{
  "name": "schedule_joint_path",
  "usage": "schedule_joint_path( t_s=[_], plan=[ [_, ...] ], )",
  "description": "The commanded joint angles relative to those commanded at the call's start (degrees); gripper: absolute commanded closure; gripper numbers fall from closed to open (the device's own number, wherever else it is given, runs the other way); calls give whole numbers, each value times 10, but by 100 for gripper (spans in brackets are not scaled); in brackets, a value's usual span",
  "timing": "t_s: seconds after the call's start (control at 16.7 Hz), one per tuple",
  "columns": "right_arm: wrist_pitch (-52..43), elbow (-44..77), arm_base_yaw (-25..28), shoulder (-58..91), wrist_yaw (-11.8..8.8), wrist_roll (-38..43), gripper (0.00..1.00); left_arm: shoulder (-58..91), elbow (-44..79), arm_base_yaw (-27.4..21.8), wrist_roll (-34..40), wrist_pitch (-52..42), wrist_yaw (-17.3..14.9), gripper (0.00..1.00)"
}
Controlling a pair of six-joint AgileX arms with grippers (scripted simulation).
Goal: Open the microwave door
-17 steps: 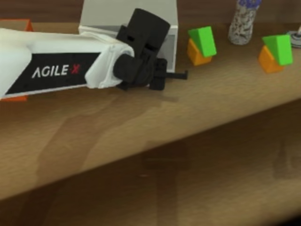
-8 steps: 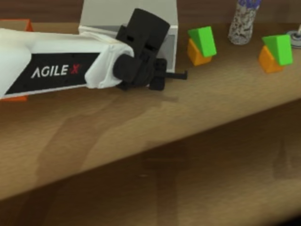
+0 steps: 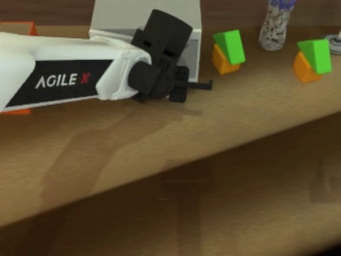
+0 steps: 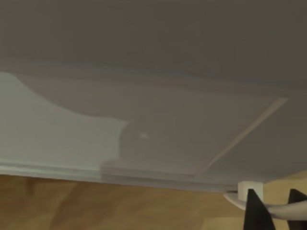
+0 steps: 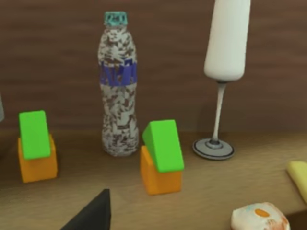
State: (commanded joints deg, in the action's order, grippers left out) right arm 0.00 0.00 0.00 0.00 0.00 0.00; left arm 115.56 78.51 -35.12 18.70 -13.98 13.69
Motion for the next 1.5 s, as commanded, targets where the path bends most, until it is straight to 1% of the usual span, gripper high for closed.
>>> schedule_joint_path(
  t_s=[0.24, 0.36, 0.66, 1.5],
  plan=[
    [0, 0, 0, 0, 0, 0, 0, 0, 0, 0, 0, 0, 0, 100],
    [0, 0, 0, 0, 0, 0, 0, 1, 1, -4, 1, 0, -5, 100],
    [0, 0, 0, 0, 0, 0, 0, -16, -23, 5, -22, 13, -17, 100],
    [0, 0, 0, 0, 0, 0, 0, -16, -24, 5, -23, 13, -18, 100]
  ],
)
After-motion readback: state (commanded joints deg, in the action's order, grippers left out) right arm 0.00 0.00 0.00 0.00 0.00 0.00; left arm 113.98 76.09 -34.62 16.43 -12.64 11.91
